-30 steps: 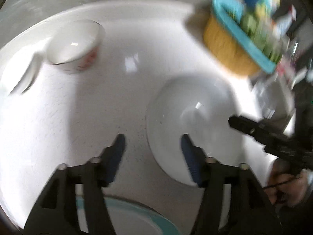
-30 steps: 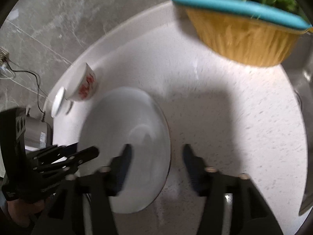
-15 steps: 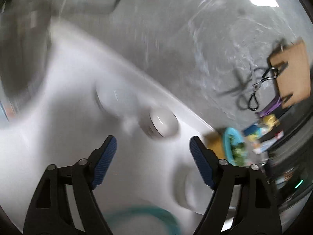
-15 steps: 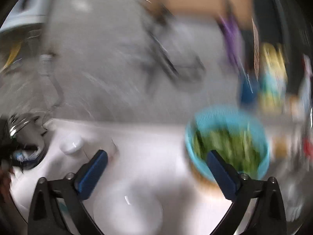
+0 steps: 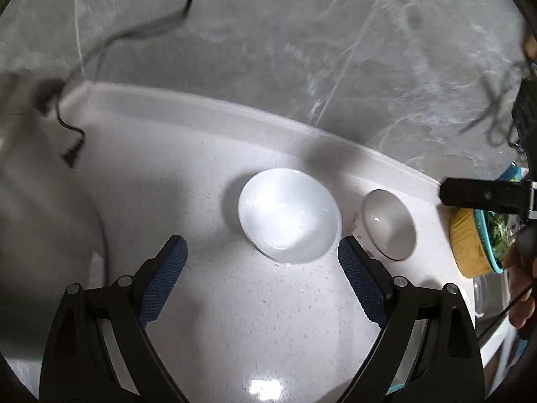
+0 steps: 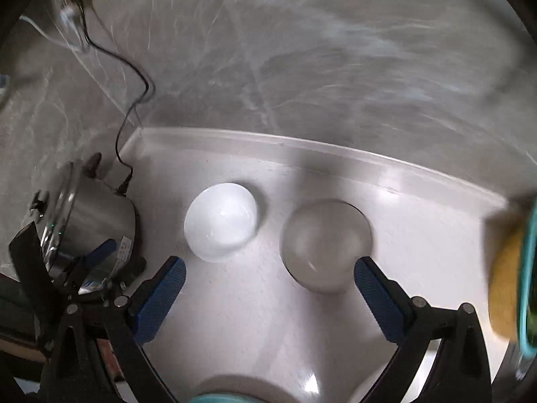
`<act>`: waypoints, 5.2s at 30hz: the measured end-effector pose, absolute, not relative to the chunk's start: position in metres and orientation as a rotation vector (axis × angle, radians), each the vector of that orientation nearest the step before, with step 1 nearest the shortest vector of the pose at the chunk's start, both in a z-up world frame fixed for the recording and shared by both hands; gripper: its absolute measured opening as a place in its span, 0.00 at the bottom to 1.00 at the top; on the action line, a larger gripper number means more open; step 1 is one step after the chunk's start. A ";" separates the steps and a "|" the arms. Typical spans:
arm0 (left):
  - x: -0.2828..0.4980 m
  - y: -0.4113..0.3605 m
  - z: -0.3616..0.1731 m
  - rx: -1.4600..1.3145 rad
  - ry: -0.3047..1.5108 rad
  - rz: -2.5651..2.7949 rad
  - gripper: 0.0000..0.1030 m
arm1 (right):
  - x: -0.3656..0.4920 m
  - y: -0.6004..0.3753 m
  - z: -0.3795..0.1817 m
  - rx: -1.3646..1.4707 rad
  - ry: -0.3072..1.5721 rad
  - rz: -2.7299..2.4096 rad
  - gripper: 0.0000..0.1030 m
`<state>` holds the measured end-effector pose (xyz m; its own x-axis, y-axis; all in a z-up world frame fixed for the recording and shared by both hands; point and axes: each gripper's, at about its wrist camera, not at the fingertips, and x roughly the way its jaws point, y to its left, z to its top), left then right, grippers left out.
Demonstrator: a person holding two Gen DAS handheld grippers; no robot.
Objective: Organize plates and bowls
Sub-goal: 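Move both grippers to the next white bowl and grip its rim, then lift the white bowl with both grippers and carry it over the stack, then lower the white bowl into the stacked bowl and open both grippers, then move both grippers to the red-floral white bowl and grip its rim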
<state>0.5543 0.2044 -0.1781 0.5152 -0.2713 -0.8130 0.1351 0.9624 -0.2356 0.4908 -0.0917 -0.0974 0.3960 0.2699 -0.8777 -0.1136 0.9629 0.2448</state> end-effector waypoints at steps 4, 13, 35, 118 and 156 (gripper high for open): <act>0.593 0.202 -0.206 -0.119 1.086 -0.257 0.89 | 0.546 -0.076 -0.128 0.166 1.220 0.229 0.75; 0.627 0.201 -0.244 -0.096 1.178 -0.207 0.88 | 0.585 -0.059 -0.187 0.236 1.338 0.289 0.68; 0.659 0.182 -0.298 -0.157 1.265 -0.280 0.06 | 0.594 -0.023 -0.246 0.062 1.472 0.286 0.20; 0.387 -0.112 -0.219 0.032 1.097 -0.587 0.52 | 0.289 -0.281 -0.234 0.159 1.323 0.043 0.14; 0.666 0.019 -0.272 0.083 1.274 -0.481 0.99 | 0.489 -0.220 -0.194 0.413 1.318 -0.021 0.76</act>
<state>0.6660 0.0190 -0.2722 0.2082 -0.2999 -0.9310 0.3905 0.8982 -0.2020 0.4893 -0.2200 -0.1940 0.2613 0.2169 -0.9406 0.2464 0.9271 0.2823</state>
